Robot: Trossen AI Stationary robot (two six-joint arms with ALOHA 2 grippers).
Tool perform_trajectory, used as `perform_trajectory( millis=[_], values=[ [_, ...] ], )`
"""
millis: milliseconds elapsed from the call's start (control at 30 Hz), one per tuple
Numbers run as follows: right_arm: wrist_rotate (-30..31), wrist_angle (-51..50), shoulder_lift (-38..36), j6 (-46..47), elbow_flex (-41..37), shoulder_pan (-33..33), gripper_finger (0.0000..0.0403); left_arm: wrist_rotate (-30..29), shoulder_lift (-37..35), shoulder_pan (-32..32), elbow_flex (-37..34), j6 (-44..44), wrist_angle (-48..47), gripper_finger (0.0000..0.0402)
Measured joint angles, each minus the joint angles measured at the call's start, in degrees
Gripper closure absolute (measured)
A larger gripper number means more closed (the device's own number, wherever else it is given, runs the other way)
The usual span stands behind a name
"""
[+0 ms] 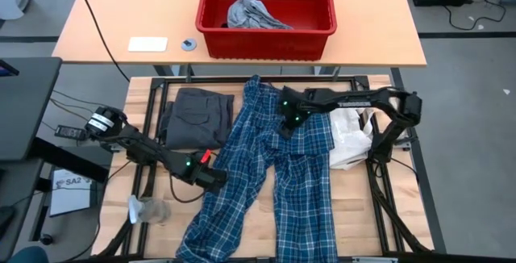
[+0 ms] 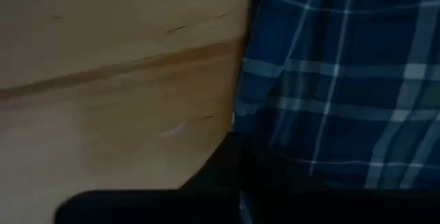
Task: Fold Laundry from Bin
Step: Fold the plaid pants
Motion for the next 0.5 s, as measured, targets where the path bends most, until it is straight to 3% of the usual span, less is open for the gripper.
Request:
perform_trajectory(
  millis=[100,233,500],
  values=[
    [-1.3,4.9,3.7,4.3,0.1,-0.1,0.0314,-0.1,-2.0,-1.3,-0.2,-0.2,-1.6,0.0395],
    [-2.4,8.0,7.0,8.4,4.4,-1.4,0.0316,-2.1,-7.0,-4.0,-0.2,-2.2,-2.6,0.0398],
    [0.6,8.9,15.0,13.2,21.4,-5.8,0.0248,-5.7,-11.6,-7.4,-0.1,-2.8,-3.9,0.04]
  ],
)
